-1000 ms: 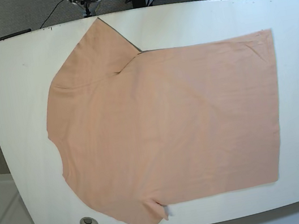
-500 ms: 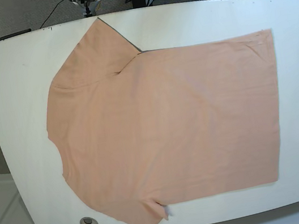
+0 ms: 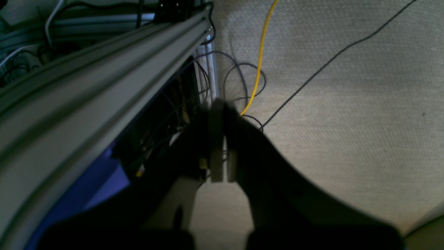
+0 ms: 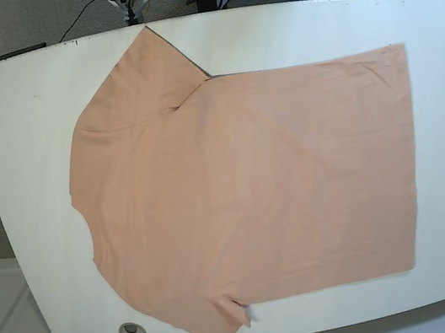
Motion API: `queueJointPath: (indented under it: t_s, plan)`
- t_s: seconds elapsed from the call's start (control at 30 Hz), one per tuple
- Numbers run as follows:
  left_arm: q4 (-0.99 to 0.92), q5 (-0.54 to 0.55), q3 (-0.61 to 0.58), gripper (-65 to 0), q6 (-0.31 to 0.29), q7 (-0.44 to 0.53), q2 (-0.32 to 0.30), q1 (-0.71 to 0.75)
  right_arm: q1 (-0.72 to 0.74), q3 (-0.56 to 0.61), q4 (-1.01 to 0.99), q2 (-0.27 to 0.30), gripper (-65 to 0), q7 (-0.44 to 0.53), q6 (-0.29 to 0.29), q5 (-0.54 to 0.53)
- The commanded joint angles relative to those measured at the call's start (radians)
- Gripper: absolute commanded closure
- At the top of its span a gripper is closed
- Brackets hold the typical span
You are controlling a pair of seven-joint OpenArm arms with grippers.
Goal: Fold the T-shirt properly
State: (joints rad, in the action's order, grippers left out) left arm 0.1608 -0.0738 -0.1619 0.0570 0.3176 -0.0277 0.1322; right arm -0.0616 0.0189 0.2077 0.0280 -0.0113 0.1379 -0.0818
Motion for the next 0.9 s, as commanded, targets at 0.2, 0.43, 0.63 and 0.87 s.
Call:
queueJointPath:
  t_s: [0.2,0.43,0.63,0.87]
  plan:
    - [0.006,0.005,-0.002,0.0,0.007,0.000,-0.002,0.001,0.003,-0.003,0.007,0.006,-0.3,-0.002,0.002,-0.005]
    - [0.013,0.007,-0.003,0.0,0.007,-0.002,-0.003,0.006,-0.002,-0.003,0.011,0.006,-0.6,-0.004,0.006,-0.002]
    - [0.009,0.005,-0.003,0.0,0.006,0.000,-0.002,0.007,-0.002,-0.003,0.013,0.005,-0.6,0.000,0.005,-0.004]
    - [0.011,0.004,-0.004,0.0,0.006,0.001,0.000,0.009,-0.002,-0.004,0.015,0.005,-0.5,0.001,0.007,-0.005]
